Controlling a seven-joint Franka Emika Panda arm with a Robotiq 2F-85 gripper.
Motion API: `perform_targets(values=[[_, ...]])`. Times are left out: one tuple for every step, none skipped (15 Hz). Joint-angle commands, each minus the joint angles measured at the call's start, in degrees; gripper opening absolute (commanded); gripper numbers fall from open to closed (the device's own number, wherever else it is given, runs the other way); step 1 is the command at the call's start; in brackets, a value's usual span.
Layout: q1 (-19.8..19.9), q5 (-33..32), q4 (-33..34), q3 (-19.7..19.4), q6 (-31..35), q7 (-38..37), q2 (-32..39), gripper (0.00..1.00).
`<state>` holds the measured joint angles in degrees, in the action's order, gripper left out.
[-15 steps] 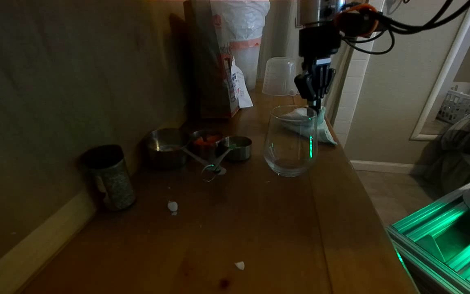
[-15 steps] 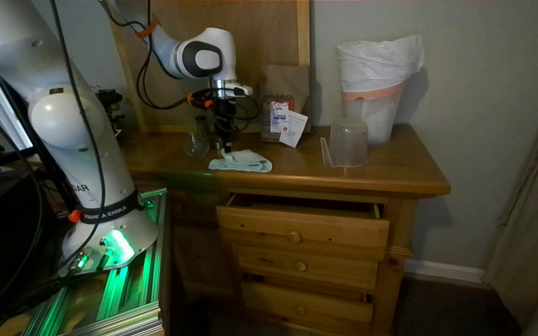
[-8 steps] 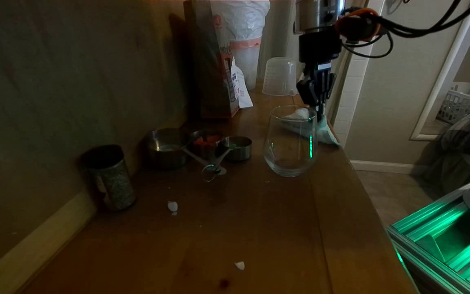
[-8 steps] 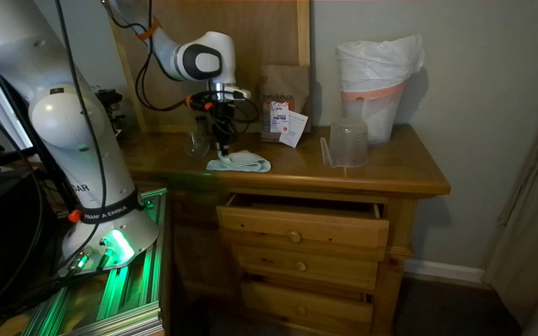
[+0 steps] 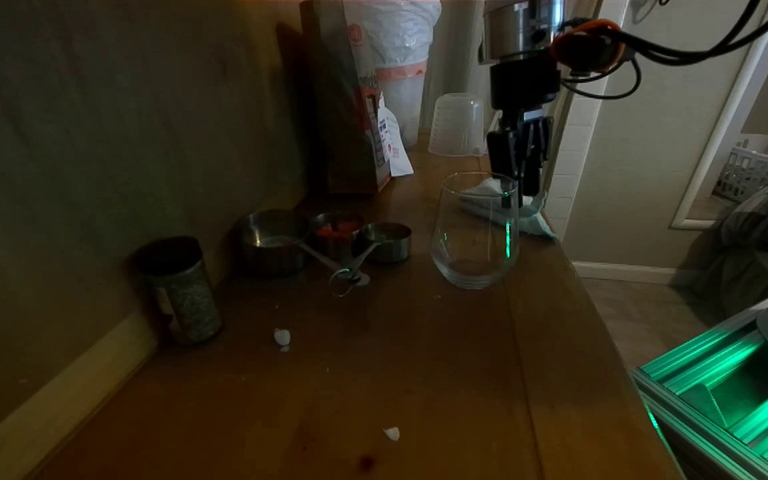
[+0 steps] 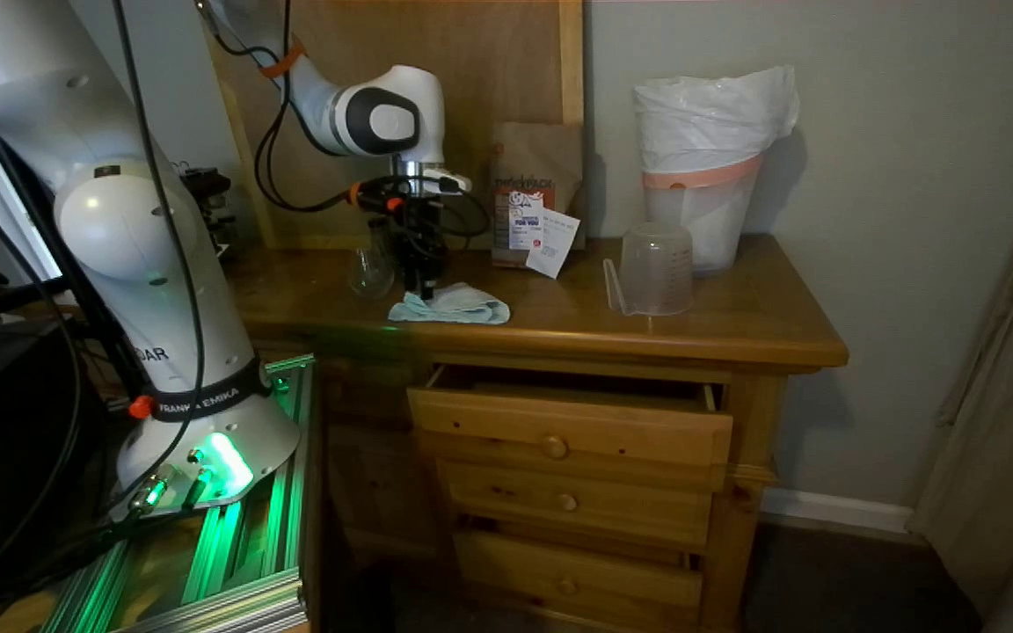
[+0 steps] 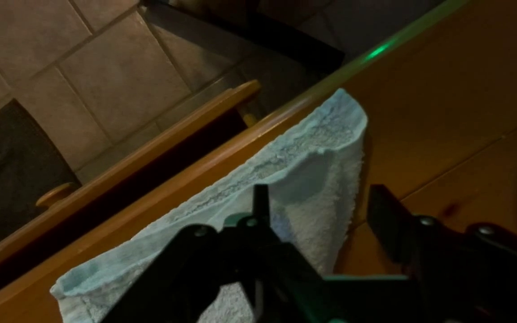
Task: Fold the towel into a triangle twice.
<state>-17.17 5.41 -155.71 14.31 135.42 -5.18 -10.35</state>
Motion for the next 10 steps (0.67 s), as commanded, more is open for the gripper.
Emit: perform_targets(values=[[-0.18,2.12,0.71,-0.28,-2.67,3.08,-1.03,0.89],[-0.13,2.0,0.75,-0.3,-3.13,3.33,-1.42,0.96],[-0.01,1.64,0.8,-0.3,-3.62,3.21,-2.0,0.99],[0.1,1.35,0.89,-0.31,-4.09,3.07,-2.6,1.0],[0.16,1.29,0.94,-0.39,-4.49,3.08,-3.35,1.0],[0.32,1.14,1.08,-0.53,-4.95,2.99,-4.1,1.0],[0.48,0.86,1.11,-0.65,-4.78,3.03,-4.86,1.0],[0.86,0.68,1.35,-1.1,-4.73,3.27,-5.82,1.0],[1.06,0.97,1.66,-1.64,-4.84,3.86,-6.55,1.0],[1.36,1.01,2.03,-2.22,-4.77,4.26,-7.48,1.0]])
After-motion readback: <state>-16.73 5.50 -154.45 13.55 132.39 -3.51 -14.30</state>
